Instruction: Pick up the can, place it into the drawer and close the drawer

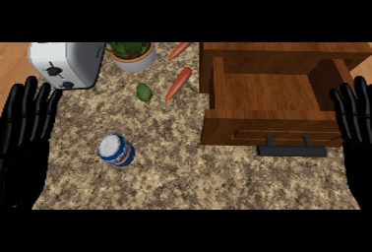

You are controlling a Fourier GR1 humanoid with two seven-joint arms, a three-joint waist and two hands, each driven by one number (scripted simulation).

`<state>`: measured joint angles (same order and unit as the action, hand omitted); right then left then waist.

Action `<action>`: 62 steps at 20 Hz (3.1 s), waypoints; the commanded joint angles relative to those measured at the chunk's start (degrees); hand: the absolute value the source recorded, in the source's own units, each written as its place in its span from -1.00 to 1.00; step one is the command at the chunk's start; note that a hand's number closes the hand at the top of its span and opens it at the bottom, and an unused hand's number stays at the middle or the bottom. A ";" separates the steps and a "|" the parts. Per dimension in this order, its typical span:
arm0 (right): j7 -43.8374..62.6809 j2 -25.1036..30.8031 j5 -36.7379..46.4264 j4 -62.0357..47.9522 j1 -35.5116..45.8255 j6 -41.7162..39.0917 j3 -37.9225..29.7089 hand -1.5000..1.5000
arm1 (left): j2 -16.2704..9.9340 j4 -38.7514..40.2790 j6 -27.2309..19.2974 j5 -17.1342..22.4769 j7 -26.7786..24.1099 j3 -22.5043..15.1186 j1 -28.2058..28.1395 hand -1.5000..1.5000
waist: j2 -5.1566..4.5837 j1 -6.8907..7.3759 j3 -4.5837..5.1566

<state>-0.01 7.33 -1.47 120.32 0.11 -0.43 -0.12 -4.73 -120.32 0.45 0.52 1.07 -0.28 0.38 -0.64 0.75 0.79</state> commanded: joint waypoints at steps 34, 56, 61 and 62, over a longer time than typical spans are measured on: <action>7.37 -3.48 -1.30 -1.02 -9.00 1.03 -6.72 -1.00 | 4.73 4.62 -24.48 -10.71 11.34 -11.86 -15.80 -1.00 | 0.68 -0.79 -0.78; 7.20 -2.71 -4.44 0.50 -10.92 -4.63 -12.67 -1.00 | 4.01 37.42 -24.09 2.89 -15.03 -1.78 -11.34 -1.00 | 0.65 -0.79 -0.79; 5.02 -3.84 -6.86 3.05 -15.54 -6.51 -15.29 -1.00 | 4.58 45.77 -26.07 3.82 -14.45 -0.28 -4.05 -1.00 | 0.64 -1.15 -0.80; 14.43 -3.50 -3.38 10.48 -12.86 -3.81 -11.18 -1.00 | 3.84 45.50 -23.38 5.31 -18.01 0.42 -7.12 -1.00 | 0.67 -0.90 -0.77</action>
<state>10.85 4.56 -6.76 126.26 -12.15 -4.71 -13.24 -0.69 -79.56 -25.05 4.18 -13.65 -2.03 -8.14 0.01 -0.19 -0.01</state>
